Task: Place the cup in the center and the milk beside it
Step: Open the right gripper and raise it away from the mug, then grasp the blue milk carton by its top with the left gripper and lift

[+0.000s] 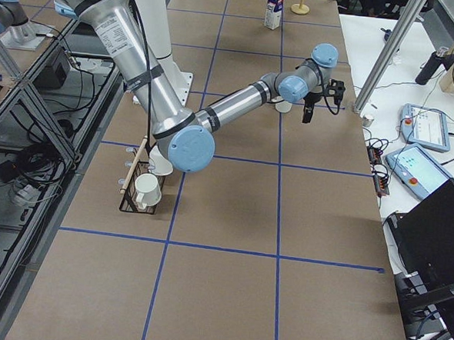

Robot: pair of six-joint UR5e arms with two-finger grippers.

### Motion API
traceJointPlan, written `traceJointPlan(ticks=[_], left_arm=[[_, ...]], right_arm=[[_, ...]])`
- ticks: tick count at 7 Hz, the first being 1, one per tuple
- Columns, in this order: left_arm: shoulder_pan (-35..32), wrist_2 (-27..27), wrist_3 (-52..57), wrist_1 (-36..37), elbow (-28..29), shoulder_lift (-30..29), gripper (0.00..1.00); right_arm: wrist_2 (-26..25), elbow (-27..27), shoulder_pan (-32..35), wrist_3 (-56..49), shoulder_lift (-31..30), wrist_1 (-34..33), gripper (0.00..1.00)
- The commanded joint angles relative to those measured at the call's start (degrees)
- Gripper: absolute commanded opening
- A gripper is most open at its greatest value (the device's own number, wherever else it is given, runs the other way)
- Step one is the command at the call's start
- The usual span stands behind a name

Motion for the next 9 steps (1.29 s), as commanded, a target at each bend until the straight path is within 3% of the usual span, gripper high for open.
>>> traceJointPlan(ticks=[1,6,9], left_arm=[[0.85,0.4,3.95,-0.19,0.41,1.58,0.98],[4.1,0.22,3.69,-0.72,4.44,1.59,0.98],[4.37,0.22,3.34,-6.43,9.28,1.33,0.98]], right_arm=[[0.21,1.01,2.05,-2.22,-3.18,-0.01,1.0],[0.3,3.55,1.79,-2.31,-3.98,-1.4,1.0],[0.21,4.7,1.35,-2.23,-3.98,-3.17,1.0]])
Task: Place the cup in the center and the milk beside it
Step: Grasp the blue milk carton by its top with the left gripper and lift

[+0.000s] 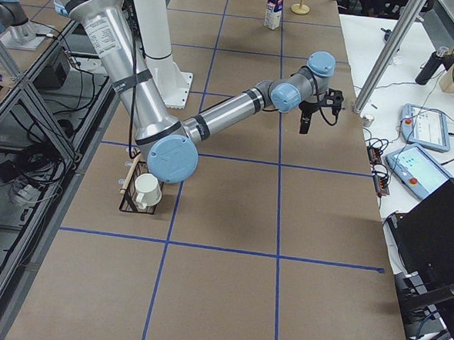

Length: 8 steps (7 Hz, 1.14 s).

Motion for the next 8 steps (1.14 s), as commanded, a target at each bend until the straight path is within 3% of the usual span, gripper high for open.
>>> traceJointPlan(ticks=[1,5,6,7,8], left_arm=[[0.06,-0.09,-0.37,-1.84,1.55,-0.26,0.98],[1.28,0.0,-0.37,-1.58,1.72,-1.49,0.98],[1.46,0.09,-0.19,-1.58,1.72,-1.49,0.92],[1.38,0.17,-0.28,-1.58,1.63,-1.41,0.48],[1.38,0.35,-0.19,-1.49,1.37,-1.58,0.15]], right_arm=[[-0.07,0.18,-0.2,0.07,0.01,-0.28,1.0],[-0.07,0.89,-0.46,0.07,-0.43,-0.37,1.0],[-0.33,0.89,-0.73,0.07,-0.43,-0.37,1.0],[-0.51,0.89,-1.08,0.16,-0.35,-0.37,1.0],[-0.86,0.89,-1.43,0.33,-0.26,-0.37,1.0]])
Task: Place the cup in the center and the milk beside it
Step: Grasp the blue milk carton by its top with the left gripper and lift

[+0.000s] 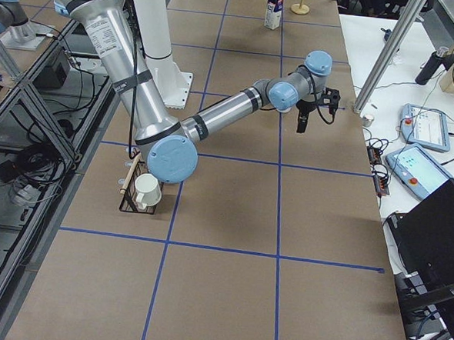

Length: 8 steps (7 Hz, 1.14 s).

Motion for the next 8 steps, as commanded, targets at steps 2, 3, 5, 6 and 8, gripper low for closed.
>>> traceJointPlan(ticks=[2,3,5,6,8], left_arm=[[-0.32,-0.08,-0.02,2.42,-3.63,-0.2,0.0],[-0.5,0.0,-0.11,11.14,-6.78,-4.02,0.0],[-0.24,0.53,-4.03,24.72,-9.36,-13.42,0.0],[2.03,1.4,-14.07,25.11,-9.45,-17.9,0.0],[13.85,2.89,-37.17,25.03,-8.58,-26.52,0.0]], right_arm=[[-0.36,0.35,-0.59,0.34,-0.08,0.0,1.0],[-0.27,0.36,-0.59,0.34,-0.08,0.0,1.0],[-0.27,0.45,-0.5,0.34,-0.08,0.0,1.0],[-0.36,0.45,-0.59,0.34,-0.17,0.0,1.0],[-0.36,0.36,-0.85,0.34,-0.35,0.0,1.0]])
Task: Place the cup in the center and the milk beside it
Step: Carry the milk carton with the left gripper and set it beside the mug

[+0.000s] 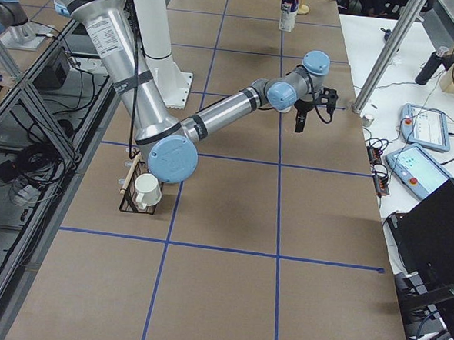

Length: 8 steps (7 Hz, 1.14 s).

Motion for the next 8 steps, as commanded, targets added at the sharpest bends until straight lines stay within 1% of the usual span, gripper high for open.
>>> traceJointPlan(ticks=[1,2,3,4,6,7,8], left_arm=[[10.74,3.12,-22.1,0.13,3.49,-10.97,0.0],[13.39,3.05,-28.45,0.04,9.18,-18.16,0.0],[15.76,3.05,-33.39,-0.22,12.63,-22.67,0.0],[17.79,3.05,-36.39,-0.31,14.06,-25.59,0.0],[22.53,3.14,-43.06,-1.7,19.75,-32.52,0.0],[23.42,3.14,-46.24,-7.2,23.44,-33.6,0.0],[23.43,3.22,-46.62,-9.95,26.0,-33.96,0.0]], right_arm=[[-0.01,-0.16,-0.24,-0.26,-0.24,0.05,1.0],[-0.01,-0.07,-0.33,-0.35,-0.59,0.14,1.0],[-0.01,-0.07,-0.33,-0.35,-0.68,0.14,1.0],[-0.01,0.01,-0.24,-0.35,-0.77,0.14,1.0],[-0.01,-0.07,-0.33,-0.35,-0.77,0.14,1.0],[-0.01,-0.07,-0.33,-0.35,-0.77,0.14,1.0],[-0.01,0.01,-0.33,-0.35,-0.77,0.14,1.0]])
